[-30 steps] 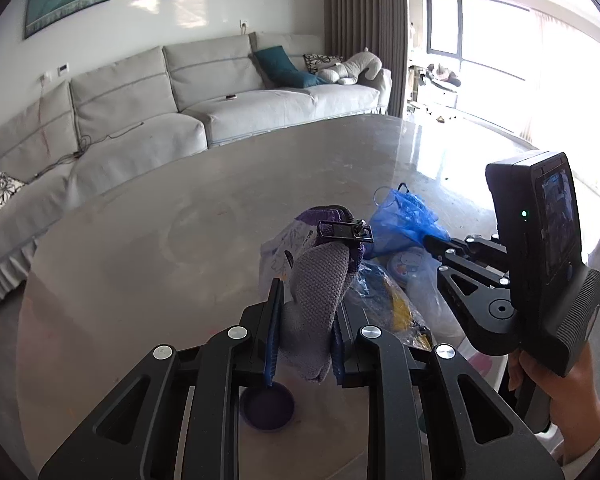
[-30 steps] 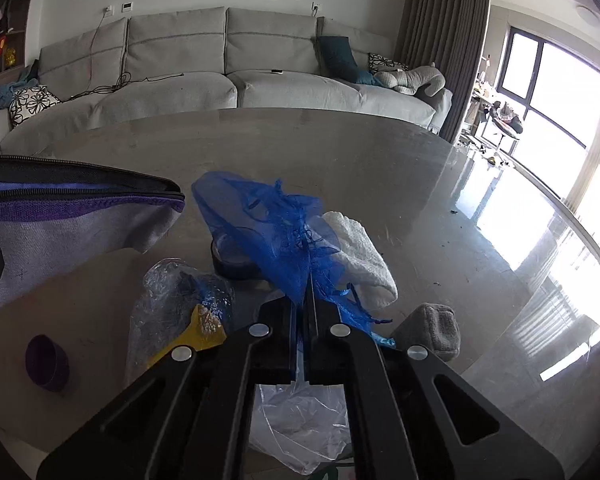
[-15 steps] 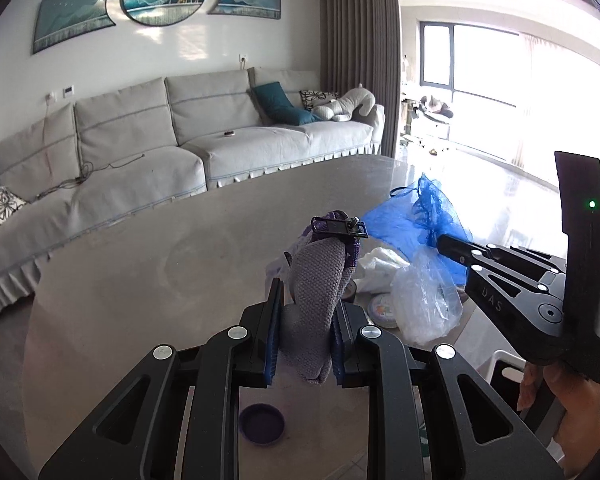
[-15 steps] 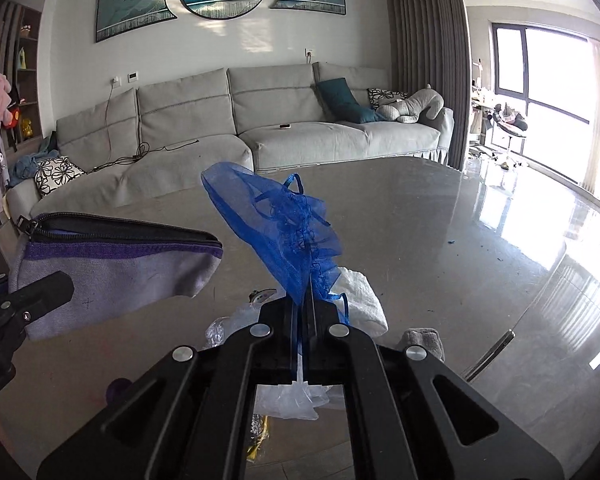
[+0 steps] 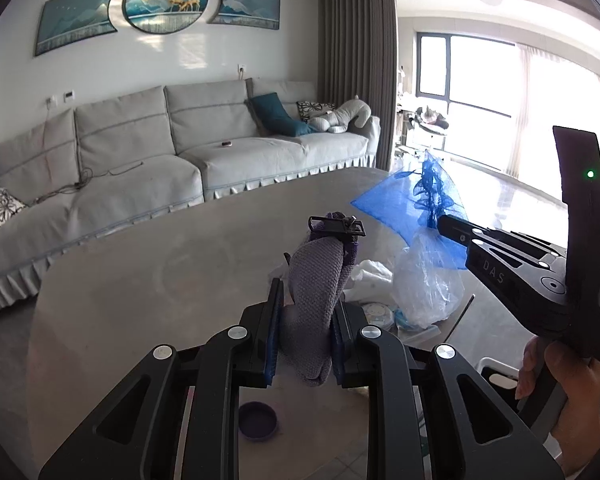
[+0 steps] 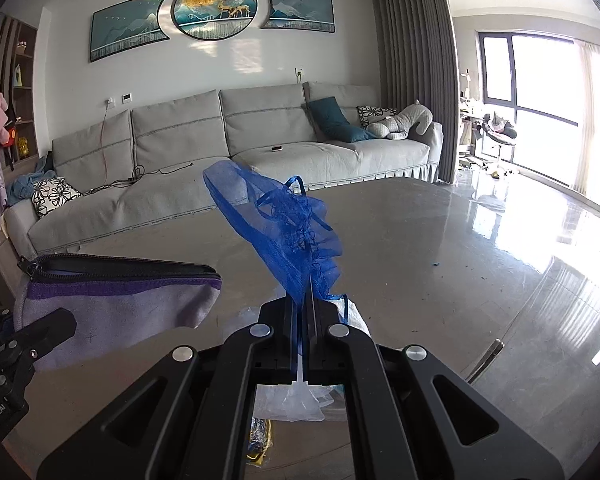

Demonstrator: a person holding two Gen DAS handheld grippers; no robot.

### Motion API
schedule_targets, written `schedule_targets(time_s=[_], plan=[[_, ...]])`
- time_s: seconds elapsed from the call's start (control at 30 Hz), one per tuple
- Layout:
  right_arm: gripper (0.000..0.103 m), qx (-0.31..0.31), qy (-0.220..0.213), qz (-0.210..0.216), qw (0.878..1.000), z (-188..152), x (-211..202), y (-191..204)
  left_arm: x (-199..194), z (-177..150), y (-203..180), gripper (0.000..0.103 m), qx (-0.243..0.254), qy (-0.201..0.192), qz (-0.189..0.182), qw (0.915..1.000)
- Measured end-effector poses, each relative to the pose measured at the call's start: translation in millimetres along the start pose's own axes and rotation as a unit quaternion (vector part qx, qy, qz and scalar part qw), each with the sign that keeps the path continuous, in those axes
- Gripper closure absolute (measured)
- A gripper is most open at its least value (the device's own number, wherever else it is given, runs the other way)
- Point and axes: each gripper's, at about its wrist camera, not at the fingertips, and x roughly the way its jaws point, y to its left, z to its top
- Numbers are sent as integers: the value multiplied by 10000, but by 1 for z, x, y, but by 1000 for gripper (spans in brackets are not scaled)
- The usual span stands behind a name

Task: Collect trash
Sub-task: 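Carry the pouch and blue mesh bag with both tools toward the white bin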

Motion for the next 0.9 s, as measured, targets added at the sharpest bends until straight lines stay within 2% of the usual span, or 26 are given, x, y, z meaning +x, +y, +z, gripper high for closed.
schedule_targets(time_s=[0.07, 0.17, 0.5, 0.7, 0.9], plan=[[101, -102, 143, -49, 9998, -2, 4, 1, -2, 1, -1, 83, 22, -21, -20, 10000], [101, 60, 332, 31, 9994, 0, 10, -6, -6, 2, -1, 83, -29, -71, -50, 10000], [101, -15, -96, 58, 9999, 2, -17, 6, -10, 1, -1, 83, 43, -95, -65, 9999], [101, 8, -204, -219, 9996, -8, -55, -16, -18, -1, -24, 83, 191, -153, -418, 9988], [101, 113, -231, -754, 9968, -29, -97, -51, -24, -10, -73, 83, 488, -229, -939, 9941]])
